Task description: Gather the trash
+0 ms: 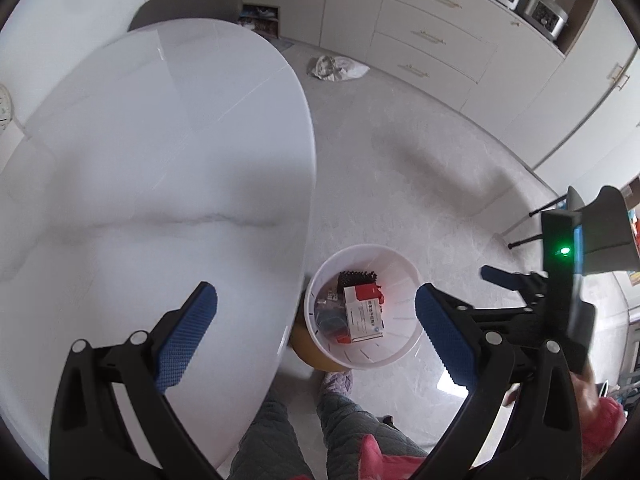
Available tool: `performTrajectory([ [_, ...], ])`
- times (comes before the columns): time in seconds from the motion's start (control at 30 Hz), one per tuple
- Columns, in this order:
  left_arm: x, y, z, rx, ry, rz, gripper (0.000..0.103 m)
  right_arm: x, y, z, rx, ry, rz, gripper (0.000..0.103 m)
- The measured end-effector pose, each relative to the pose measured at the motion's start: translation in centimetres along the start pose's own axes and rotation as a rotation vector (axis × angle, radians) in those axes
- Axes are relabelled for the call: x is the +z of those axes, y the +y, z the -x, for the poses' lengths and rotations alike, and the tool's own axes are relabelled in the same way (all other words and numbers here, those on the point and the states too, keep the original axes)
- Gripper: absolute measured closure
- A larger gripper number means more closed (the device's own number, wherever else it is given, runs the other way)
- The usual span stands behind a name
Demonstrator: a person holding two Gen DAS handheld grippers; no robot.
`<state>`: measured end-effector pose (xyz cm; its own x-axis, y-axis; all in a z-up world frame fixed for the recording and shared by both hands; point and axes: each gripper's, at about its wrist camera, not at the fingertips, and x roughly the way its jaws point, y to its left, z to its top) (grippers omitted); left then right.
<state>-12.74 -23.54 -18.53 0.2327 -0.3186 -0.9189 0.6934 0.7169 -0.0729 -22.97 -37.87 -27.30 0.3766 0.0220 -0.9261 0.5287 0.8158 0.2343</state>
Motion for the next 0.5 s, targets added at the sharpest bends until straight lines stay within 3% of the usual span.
performTrajectory([
  [0.17,-0.1,2.9,3.6,0.058,-0.061,0.07,0.008,1.9,4.7,3.4,-0.008,-0.011,0.063,0.002],
  [0.33,-0.3,6.4,9.2,0.158,-0.18,0.146,0.008,4.2,9.5,6.3,0.011,-0.054,0.11,0.002],
  [0.5,-0.7,8.7,13.5,0.225,-0.274,0.209,0.008,5.7,14.5,9.6,0.031,-0.14,0.213,0.002],
])
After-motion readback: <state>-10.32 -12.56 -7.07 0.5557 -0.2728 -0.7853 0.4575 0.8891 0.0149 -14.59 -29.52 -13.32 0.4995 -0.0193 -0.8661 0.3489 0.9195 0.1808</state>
